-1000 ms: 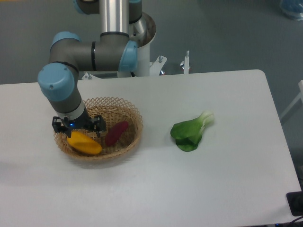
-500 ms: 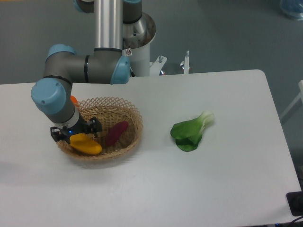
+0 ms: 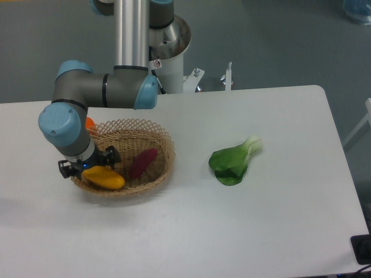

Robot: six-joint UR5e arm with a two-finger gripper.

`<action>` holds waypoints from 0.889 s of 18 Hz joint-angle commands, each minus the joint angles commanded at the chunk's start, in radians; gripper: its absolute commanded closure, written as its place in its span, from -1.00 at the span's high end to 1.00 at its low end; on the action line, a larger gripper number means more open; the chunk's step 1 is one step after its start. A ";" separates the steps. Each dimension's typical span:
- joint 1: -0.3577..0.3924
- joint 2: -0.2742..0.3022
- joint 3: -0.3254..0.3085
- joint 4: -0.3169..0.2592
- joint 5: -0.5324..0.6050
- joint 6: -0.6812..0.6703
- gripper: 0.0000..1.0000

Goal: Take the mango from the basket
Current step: 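Lower the gripper onto the yellow mango and close on it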

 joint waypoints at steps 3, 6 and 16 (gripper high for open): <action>0.000 -0.008 0.000 -0.002 -0.002 0.000 1.00; 0.000 -0.009 0.000 -0.002 0.002 0.000 1.00; 0.000 0.009 -0.009 -0.011 0.012 0.006 0.17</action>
